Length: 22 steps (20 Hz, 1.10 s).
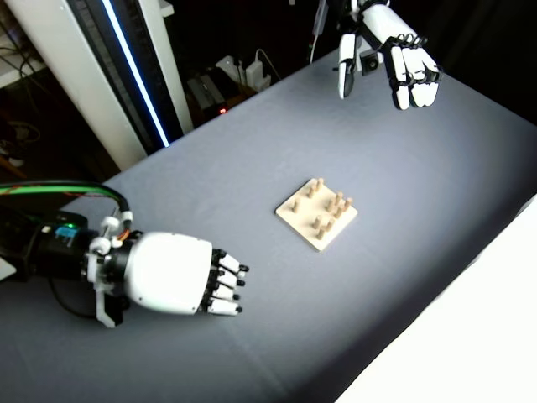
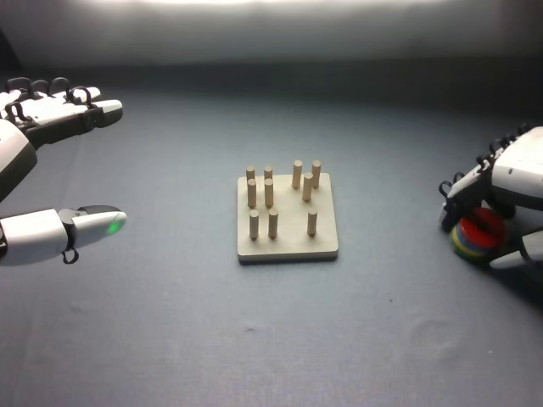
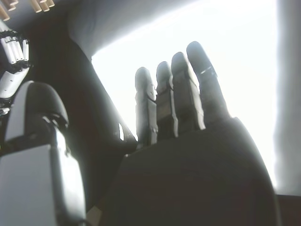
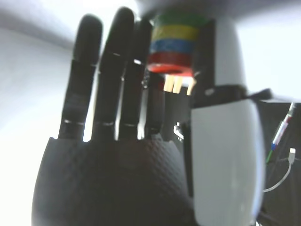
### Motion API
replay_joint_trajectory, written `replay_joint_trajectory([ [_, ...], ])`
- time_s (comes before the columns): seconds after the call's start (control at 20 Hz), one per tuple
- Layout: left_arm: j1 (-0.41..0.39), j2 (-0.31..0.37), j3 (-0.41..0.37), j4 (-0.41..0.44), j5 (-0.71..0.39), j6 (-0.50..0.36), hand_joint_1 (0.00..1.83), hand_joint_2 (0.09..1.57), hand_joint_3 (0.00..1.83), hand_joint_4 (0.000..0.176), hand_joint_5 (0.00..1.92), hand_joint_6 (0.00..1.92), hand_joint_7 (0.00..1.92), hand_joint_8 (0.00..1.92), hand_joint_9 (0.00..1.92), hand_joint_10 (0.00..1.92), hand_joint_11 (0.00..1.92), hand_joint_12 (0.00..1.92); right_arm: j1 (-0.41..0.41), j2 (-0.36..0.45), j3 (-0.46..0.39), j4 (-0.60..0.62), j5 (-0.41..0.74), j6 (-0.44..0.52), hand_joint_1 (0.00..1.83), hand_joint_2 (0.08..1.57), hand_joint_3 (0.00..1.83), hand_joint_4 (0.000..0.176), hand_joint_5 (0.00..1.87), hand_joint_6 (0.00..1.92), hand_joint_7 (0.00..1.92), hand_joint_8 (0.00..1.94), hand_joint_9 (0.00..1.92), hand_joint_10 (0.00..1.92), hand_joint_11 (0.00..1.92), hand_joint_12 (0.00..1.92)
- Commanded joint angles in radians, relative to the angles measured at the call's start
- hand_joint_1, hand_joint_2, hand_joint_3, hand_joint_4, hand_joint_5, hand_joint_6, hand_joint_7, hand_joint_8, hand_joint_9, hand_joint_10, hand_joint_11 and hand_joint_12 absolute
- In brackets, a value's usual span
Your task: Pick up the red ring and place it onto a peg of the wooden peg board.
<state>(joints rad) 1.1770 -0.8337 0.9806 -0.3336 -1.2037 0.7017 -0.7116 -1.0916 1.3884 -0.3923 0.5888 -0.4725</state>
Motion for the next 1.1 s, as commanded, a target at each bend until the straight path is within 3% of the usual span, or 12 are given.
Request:
replay_joint_trajectory([
  [0.0,-0.002,-0.003,0.005,-0.001,-0.125,-0.007,0.75,1.08,0.00,0.000,0.39,0.00,0.27,0.00,0.22,0.01,0.00,0.73,0.024,0.001,0.000,0.017,0.092,0.001,1.37,1.11,0.00,0.000,0.92,1.04,1.01,0.93,0.95,1.18,0.74,1.42],
  [0.1,-0.002,-0.003,0.004,-0.001,-0.127,-0.007,0.71,1.08,0.00,0.000,0.39,0.00,0.27,0.00,0.23,0.01,0.00,0.72,0.060,-0.005,-0.012,-0.014,0.118,0.001,1.37,1.13,0.00,0.000,0.88,1.10,0.96,1.04,0.90,1.26,0.76,1.54],
  [0.15,0.000,-0.003,0.004,-0.003,-0.128,-0.007,0.70,1.08,0.00,0.000,0.40,0.00,0.27,0.00,0.23,0.01,0.00,0.73,0.080,-0.010,-0.017,-0.027,0.133,0.001,1.24,1.15,0.01,0.000,0.90,1.04,0.92,1.21,0.86,1.36,0.75,1.68],
  [0.3,0.011,-0.002,0.000,-0.011,-0.136,-0.007,0.70,1.06,0.00,0.000,0.40,0.00,0.29,0.00,0.24,0.00,0.00,0.76,0.141,-0.032,-0.024,-0.062,0.172,0.001,1.21,1.15,0.00,0.000,0.89,1.05,0.94,1.26,0.90,1.54,0.83,1.81],
  [0.35,0.019,0.001,-0.002,-0.016,-0.141,-0.008,0.71,1.06,0.00,0.000,0.40,0.00,0.29,0.00,0.24,0.00,0.00,0.75,0.174,-0.032,-0.026,-0.086,0.178,0.002,1.20,1.15,0.00,0.013,0.86,1.16,0.96,1.14,0.82,1.41,0.66,1.74],
  [0.45,0.025,0.001,-0.003,-0.021,-0.144,-0.008,0.71,1.06,0.00,0.000,0.41,0.00,0.29,0.00,0.24,0.00,0.00,0.75,0.198,-0.043,-0.026,-0.106,0.179,0.002,1.20,1.16,0.00,0.000,0.85,1.12,0.94,1.22,0.80,1.39,0.63,1.73],
  [0.5,0.028,0.001,-0.003,-0.025,-0.147,-0.008,0.70,1.07,0.00,0.000,0.40,0.00,0.29,0.00,0.24,0.00,0.00,0.72,0.210,-0.054,-0.026,-0.118,0.179,0.002,1.22,1.14,0.00,0.000,0.90,1.02,0.97,1.17,0.79,1.22,0.61,1.54],
  [0.65,0.038,0.000,-0.005,-0.038,-0.160,-0.008,0.69,1.07,0.00,0.000,0.38,0.00,0.27,0.00,0.23,0.01,0.00,0.67,0.225,-0.093,-0.016,-0.130,0.178,0.003,1.23,1.13,0.00,0.000,0.93,0.98,0.99,1.13,0.82,1.12,0.61,1.49],
  [0.75,0.041,0.001,-0.006,-0.044,-0.167,-0.008,0.72,1.07,0.00,0.000,0.36,0.00,0.26,0.00,0.23,0.00,0.00,0.65,0.235,-0.123,-0.005,-0.152,0.178,0.019,1.36,1.12,0.00,0.000,0.86,1.05,0.99,1.08,0.91,1.20,0.64,1.43],
  [0.8,0.042,0.001,-0.006,-0.046,-0.169,-0.007,0.73,1.07,0.00,0.017,0.33,0.00,0.25,0.00,0.21,0.00,0.00,0.63,0.238,-0.133,-0.001,-0.158,0.176,0.024,1.39,1.06,0.00,0.000,0.93,0.97,1.17,0.67,1.06,1.05,0.84,1.30],
  [0.95,0.042,0.000,-0.003,-0.053,-0.172,-0.007,0.67,1.09,0.00,0.032,0.32,0.00,0.23,0.00,0.20,0.00,0.00,0.67,0.242,-0.165,0.013,-0.165,0.161,0.027,1.26,1.08,0.00,0.000,0.95,0.94,1.15,0.85,1.11,0.94,0.93,1.45],
  [1.05,0.046,0.000,-0.002,-0.057,-0.175,-0.007,0.68,1.10,0.00,0.038,0.32,0.00,0.23,0.00,0.19,0.00,0.00,0.70,0.244,-0.183,0.023,-0.168,0.151,0.027,1.26,1.08,0.00,0.000,0.97,0.94,1.15,0.84,1.09,0.96,0.91,1.47],
])
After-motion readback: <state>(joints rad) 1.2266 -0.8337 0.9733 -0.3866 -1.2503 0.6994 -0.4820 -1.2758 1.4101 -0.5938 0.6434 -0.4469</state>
